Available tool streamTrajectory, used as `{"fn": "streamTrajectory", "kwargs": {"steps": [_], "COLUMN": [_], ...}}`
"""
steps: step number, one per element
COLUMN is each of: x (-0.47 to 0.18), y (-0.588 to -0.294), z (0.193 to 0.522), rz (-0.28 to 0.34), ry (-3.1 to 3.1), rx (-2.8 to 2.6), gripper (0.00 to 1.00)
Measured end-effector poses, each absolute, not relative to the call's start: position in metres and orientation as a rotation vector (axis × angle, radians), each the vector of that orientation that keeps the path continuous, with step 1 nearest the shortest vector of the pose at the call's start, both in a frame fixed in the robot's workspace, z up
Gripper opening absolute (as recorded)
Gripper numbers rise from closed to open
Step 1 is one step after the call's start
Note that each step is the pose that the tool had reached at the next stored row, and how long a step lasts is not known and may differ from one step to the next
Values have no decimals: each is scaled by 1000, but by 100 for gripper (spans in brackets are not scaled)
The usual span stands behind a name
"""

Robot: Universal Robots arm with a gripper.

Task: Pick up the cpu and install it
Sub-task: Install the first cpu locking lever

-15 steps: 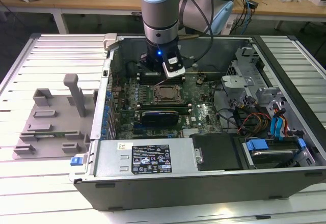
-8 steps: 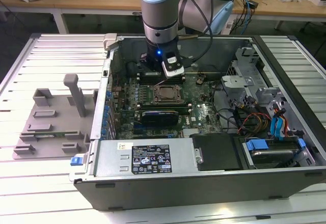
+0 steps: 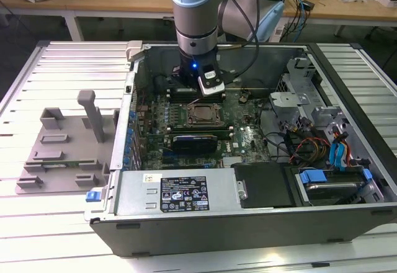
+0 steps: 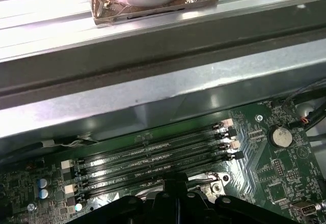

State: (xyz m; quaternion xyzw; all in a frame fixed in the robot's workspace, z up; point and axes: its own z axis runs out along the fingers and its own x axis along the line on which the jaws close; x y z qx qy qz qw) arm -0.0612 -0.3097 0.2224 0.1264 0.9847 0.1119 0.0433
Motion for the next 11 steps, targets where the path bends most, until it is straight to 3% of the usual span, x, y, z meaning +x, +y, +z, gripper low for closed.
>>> {"fn": "streamTrajectory", "kwargs": {"steps": [11], "x": [-57], "y": [-309], "z": [218], "rz": [325], "ry": [2995], "rx": [463], "gripper": [11]}}
